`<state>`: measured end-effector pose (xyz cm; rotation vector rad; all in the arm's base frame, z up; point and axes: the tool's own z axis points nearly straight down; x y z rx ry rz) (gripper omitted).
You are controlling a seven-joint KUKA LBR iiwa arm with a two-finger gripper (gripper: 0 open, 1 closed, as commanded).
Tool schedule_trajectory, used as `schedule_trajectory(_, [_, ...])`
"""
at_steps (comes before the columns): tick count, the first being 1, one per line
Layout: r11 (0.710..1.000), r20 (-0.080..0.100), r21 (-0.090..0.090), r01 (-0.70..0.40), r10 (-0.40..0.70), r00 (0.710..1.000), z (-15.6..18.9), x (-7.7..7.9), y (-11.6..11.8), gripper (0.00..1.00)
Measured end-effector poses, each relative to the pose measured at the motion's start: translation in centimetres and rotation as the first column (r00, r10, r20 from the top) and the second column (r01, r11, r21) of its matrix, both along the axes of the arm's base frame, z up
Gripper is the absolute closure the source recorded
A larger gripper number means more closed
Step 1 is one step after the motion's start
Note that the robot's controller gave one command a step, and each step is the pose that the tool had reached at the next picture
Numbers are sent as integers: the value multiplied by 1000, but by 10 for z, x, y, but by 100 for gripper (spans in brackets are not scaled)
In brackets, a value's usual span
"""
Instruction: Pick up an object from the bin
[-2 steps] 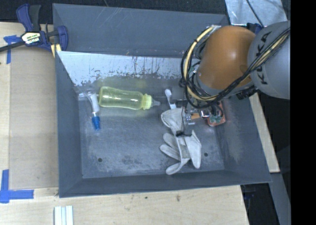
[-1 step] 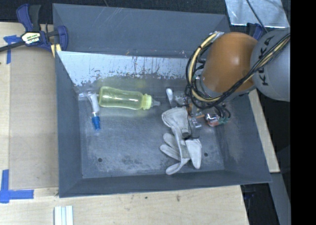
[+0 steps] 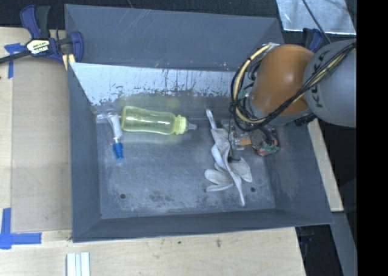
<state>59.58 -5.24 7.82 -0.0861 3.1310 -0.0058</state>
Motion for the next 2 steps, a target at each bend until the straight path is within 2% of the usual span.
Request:
schedule_trajectory(1, [1000, 0, 0, 0, 0, 1000, 0, 0, 0, 100])
schedule_trajectory(2, [1000, -6, 3, -14, 14, 1000, 183, -12, -26, 100])
